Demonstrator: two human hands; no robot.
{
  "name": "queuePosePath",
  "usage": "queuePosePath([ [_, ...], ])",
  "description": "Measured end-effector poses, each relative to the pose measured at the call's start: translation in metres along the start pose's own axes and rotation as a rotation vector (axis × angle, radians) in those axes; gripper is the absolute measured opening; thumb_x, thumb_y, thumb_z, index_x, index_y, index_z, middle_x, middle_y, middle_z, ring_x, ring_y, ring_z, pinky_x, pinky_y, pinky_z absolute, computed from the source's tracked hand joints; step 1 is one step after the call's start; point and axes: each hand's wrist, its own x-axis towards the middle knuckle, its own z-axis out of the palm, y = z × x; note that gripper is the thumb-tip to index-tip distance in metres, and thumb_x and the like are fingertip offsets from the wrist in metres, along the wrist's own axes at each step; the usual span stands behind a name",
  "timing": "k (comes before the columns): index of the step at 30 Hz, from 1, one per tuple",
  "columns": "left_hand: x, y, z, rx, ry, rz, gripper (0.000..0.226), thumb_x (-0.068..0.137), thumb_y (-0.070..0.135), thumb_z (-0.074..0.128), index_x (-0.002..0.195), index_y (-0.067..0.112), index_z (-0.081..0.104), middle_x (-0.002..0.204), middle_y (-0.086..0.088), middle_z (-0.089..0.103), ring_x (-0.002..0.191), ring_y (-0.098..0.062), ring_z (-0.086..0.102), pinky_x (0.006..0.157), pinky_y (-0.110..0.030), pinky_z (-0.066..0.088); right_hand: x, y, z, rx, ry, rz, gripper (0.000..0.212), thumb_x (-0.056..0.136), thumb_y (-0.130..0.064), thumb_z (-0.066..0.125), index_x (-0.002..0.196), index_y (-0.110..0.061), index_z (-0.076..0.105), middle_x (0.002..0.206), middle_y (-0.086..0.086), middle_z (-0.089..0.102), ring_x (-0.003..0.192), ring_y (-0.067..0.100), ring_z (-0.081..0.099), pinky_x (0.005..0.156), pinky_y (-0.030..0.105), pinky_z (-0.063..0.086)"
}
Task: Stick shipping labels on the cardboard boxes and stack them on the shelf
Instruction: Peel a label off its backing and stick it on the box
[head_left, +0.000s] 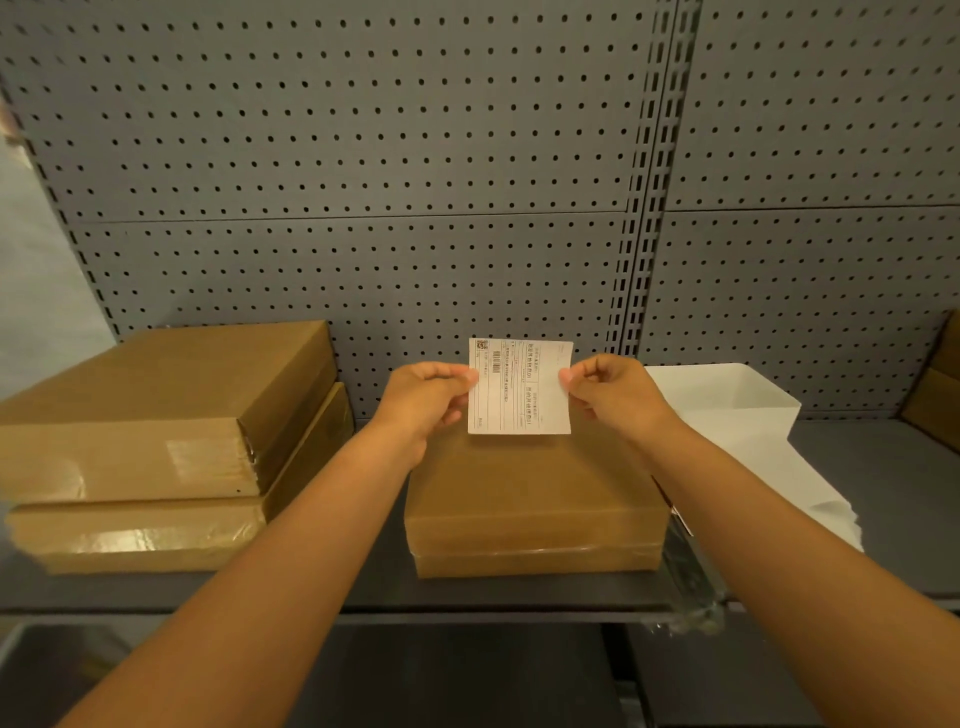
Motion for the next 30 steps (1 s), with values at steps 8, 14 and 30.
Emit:
queuePosePath([
  [8, 0.006, -0.012, 0.013, 0.177, 0.028, 0.012, 0.006, 0.087, 0.012, 0.068, 0.091, 0.009, 0.067, 0.088, 0.005, 0.068, 0.076, -0.009, 0.06, 0.064, -0.019, 0.049, 0.009, 0.016, -0.002, -0.129, 0.009, 0.086, 0.013, 0.087, -0.022, 0.068, 0.078, -0.015, 0.063, 0.073, -0.007, 0.061, 0.077, 0.011, 0.057, 0.076, 0.024, 0.049],
  [14, 0.011, -0.027, 0.02, 0.284, 0.073, 0.012, 0.004, 0.083, 0.016, 0.072, 0.084, 0.015, 0.069, 0.089, 0.001, 0.069, 0.076, -0.008, 0.06, 0.064, -0.02, 0.045, 0.015, 0.03, 0.003, -0.224, -0.022, 0.131, 0.016, 0.086, -0.016, 0.068, 0.073, -0.016, 0.059, 0.077, -0.004, 0.06, 0.086, 0.015, 0.057, 0.083, 0.031, 0.049],
  [30, 0.02, -0.032, 0.03, 0.339, 0.158, -0.076, 0.014, 0.081, 0.016, 0.074, 0.07, 0.017, 0.065, 0.098, -0.01, 0.07, 0.099, -0.024, 0.063, 0.092, -0.036, 0.05, 0.027, 0.04, 0.011, -0.399, -0.045, 0.113, 0.016, 0.088, -0.017, 0.066, 0.074, -0.016, 0.057, 0.093, 0.002, 0.062, 0.094, 0.019, 0.059, 0.091, 0.037, 0.052],
])
